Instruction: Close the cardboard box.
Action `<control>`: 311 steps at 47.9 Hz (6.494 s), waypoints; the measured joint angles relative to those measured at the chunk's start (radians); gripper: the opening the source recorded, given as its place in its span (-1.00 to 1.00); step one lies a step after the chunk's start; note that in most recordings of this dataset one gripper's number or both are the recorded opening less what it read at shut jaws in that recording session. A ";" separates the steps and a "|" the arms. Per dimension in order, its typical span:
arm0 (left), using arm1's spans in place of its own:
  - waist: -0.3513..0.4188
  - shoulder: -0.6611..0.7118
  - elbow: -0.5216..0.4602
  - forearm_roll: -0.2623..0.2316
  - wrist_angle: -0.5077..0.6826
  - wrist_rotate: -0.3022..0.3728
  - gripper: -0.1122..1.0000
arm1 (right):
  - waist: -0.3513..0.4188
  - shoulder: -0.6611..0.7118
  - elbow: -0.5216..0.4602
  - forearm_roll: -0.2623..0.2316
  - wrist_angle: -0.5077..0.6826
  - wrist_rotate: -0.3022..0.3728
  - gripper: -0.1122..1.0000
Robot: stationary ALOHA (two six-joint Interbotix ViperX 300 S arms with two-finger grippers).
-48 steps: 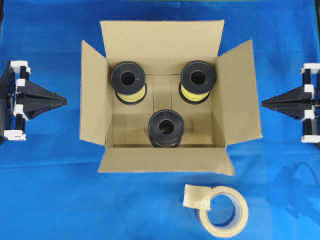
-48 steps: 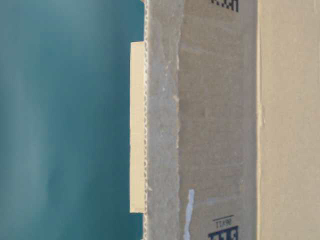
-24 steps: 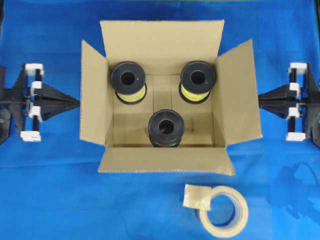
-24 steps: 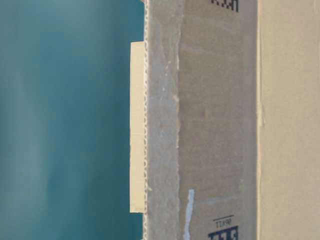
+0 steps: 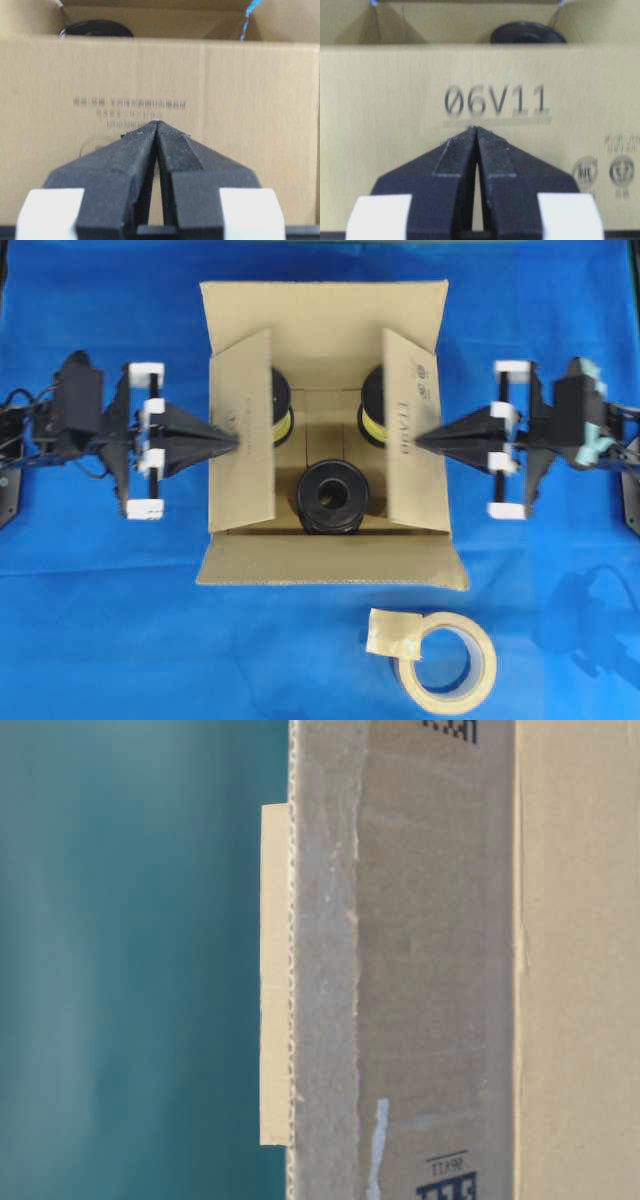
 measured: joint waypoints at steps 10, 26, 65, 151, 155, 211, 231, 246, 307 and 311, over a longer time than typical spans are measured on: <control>0.005 0.049 -0.064 0.000 0.061 0.002 -0.80 | 0.000 0.092 -0.083 -0.003 0.002 -0.005 -0.80; 0.008 0.104 -0.084 0.000 0.092 -0.015 -0.80 | 0.000 0.140 -0.092 -0.002 0.041 0.014 -0.80; 0.121 0.267 -0.374 -0.002 0.247 0.040 -0.80 | 0.002 0.186 -0.115 0.012 0.051 0.015 -0.80; 0.222 0.420 -0.535 0.002 0.270 0.121 -0.80 | 0.081 -0.104 -0.123 0.012 0.233 0.012 -0.80; 0.222 0.420 -0.534 0.002 0.276 0.120 -0.80 | 0.120 -0.178 -0.110 0.011 0.244 0.011 -0.80; 0.222 0.420 -0.534 0.002 0.281 0.117 -0.80 | 0.380 -0.110 -0.075 -0.058 0.173 0.000 -0.80; 0.218 0.420 -0.534 0.002 0.282 0.115 -0.80 | 0.156 -0.153 -0.048 -0.008 0.258 0.000 -0.80; 0.213 0.420 -0.534 0.002 0.282 0.117 -0.80 | 0.089 -0.058 -0.044 0.012 0.279 0.006 -0.80; 0.422 0.252 -0.913 0.002 1.089 0.225 -0.80 | 0.074 0.035 -0.049 0.080 0.265 0.011 -0.80; 0.456 0.296 -0.973 0.002 1.187 0.227 -0.80 | 0.075 0.035 -0.049 0.080 0.261 0.009 -0.80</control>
